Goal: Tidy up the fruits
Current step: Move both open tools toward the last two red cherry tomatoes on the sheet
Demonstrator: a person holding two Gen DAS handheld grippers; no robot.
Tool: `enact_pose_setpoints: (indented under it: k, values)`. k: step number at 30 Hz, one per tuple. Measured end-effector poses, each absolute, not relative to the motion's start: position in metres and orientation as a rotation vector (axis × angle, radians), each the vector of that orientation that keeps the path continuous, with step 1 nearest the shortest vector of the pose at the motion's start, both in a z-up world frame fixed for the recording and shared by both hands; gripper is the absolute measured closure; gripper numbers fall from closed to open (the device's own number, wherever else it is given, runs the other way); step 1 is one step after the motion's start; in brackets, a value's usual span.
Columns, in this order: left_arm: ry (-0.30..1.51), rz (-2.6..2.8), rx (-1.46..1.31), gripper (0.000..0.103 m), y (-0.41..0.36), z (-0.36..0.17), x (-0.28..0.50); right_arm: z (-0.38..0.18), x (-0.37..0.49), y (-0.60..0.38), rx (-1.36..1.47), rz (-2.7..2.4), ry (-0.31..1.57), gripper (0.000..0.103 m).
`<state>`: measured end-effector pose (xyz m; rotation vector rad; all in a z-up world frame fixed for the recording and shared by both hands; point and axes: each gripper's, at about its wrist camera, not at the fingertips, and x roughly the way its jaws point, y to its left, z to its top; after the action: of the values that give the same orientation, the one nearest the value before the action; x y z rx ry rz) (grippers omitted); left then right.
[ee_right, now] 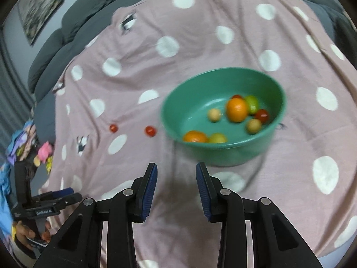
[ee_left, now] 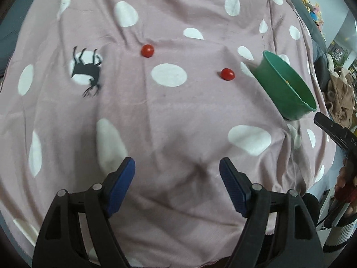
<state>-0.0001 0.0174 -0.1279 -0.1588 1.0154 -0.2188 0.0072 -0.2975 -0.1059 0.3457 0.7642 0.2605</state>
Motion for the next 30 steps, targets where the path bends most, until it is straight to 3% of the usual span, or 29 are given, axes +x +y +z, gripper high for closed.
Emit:
enact_pose_setpoints:
  k: [30]
  values:
    - [0.954,-0.18,-0.183,0.024,0.054,-0.122,-0.005,-0.109,0.038,-0.191,0.146,0.397,0.888,0.067]
